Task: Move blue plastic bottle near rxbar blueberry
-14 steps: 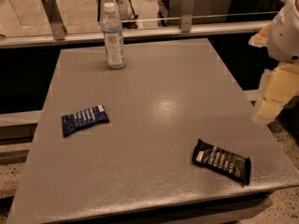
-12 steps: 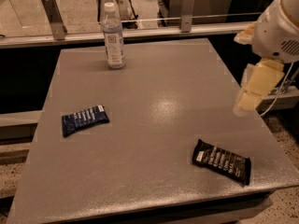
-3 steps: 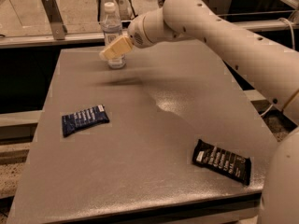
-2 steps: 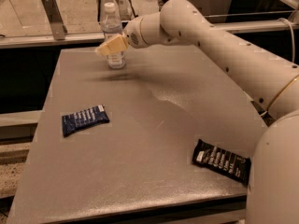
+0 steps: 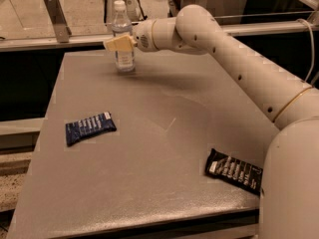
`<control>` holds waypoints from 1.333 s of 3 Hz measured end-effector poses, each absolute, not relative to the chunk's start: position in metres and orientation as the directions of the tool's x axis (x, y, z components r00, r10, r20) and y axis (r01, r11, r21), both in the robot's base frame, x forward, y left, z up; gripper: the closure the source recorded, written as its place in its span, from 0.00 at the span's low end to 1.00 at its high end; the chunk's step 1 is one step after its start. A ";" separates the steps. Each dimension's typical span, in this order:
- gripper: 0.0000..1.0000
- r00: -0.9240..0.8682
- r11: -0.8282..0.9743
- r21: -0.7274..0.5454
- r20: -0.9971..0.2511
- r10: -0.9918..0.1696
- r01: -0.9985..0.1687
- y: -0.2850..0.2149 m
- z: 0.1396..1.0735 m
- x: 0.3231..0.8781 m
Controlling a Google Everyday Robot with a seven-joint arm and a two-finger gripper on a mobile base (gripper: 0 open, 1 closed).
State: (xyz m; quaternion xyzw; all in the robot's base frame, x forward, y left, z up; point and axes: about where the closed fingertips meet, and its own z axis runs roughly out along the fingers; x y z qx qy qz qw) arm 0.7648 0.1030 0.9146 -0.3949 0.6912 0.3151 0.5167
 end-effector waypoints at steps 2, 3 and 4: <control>0.95 -0.045 0.376 0.003 -0.994 -0.103 -0.927 0.090 0.959 0.723; 1.00 -0.039 0.369 -0.001 -0.994 -0.101 -0.930 0.092 0.960 0.720; 1.00 -0.039 0.369 -0.001 -0.994 -0.101 -0.930 0.092 0.960 0.720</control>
Offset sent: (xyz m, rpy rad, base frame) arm -0.0677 -0.0288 0.0704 0.1864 -0.1497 0.1842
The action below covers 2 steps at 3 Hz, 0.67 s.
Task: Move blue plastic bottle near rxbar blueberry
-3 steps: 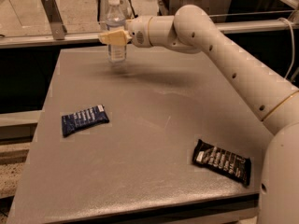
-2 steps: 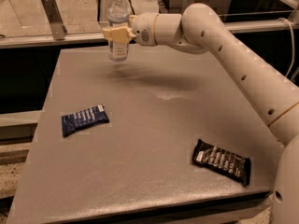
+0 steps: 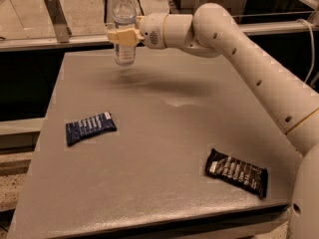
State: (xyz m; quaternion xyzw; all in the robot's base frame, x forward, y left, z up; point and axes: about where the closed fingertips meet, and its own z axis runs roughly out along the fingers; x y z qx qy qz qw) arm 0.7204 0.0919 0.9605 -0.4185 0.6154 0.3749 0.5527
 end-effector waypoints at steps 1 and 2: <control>1.00 -0.060 0.322 0.026 -0.994 -0.095 -0.946 0.102 0.952 0.699; 1.00 -0.077 0.267 0.052 -0.993 -0.087 -0.962 0.115 0.948 0.663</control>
Offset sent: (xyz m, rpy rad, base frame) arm -0.1091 0.0359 -0.0237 0.0305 0.0891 0.1800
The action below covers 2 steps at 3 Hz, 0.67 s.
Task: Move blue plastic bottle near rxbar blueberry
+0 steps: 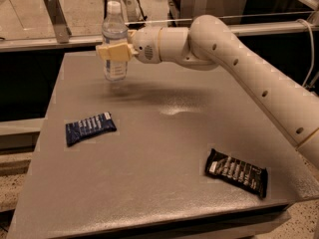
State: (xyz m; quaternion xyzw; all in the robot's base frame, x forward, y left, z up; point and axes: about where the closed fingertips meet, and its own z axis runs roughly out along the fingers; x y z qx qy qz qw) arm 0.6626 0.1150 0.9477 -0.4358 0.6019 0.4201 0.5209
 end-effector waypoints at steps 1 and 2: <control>1.00 -0.092 0.209 0.076 -0.993 -0.068 -0.975 0.131 0.942 0.627; 1.00 -0.101 0.138 0.088 -0.990 -0.096 -0.986 0.153 0.928 0.593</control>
Offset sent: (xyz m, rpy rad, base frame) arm -0.0973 0.0505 -0.0338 -0.0023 0.0611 0.1817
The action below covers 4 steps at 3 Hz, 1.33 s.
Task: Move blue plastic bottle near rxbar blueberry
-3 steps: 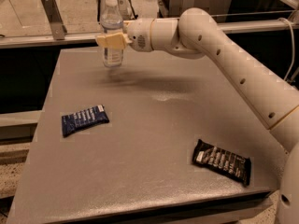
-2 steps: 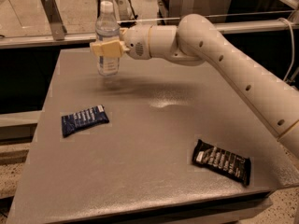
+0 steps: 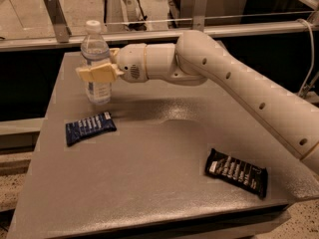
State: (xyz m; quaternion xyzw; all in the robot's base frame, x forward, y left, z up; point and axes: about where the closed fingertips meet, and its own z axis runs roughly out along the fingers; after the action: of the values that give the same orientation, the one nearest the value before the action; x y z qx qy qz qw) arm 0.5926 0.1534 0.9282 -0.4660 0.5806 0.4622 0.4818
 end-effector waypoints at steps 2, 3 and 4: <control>0.82 -0.058 0.060 0.047 -0.981 -0.184 -0.997 0.175 0.910 0.569; 0.59 -0.034 0.026 0.029 -0.979 -0.200 -0.999 0.182 0.905 0.561; 0.35 -0.022 0.006 0.021 -0.979 -0.204 -1.000 0.185 0.901 0.555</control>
Offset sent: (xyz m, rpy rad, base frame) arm -0.0328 0.0285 -0.0279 -0.1304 -0.0615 0.1273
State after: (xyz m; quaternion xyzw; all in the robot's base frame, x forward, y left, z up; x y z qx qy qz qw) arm 0.5548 0.1849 0.9009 -0.5422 0.5552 0.4503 0.4416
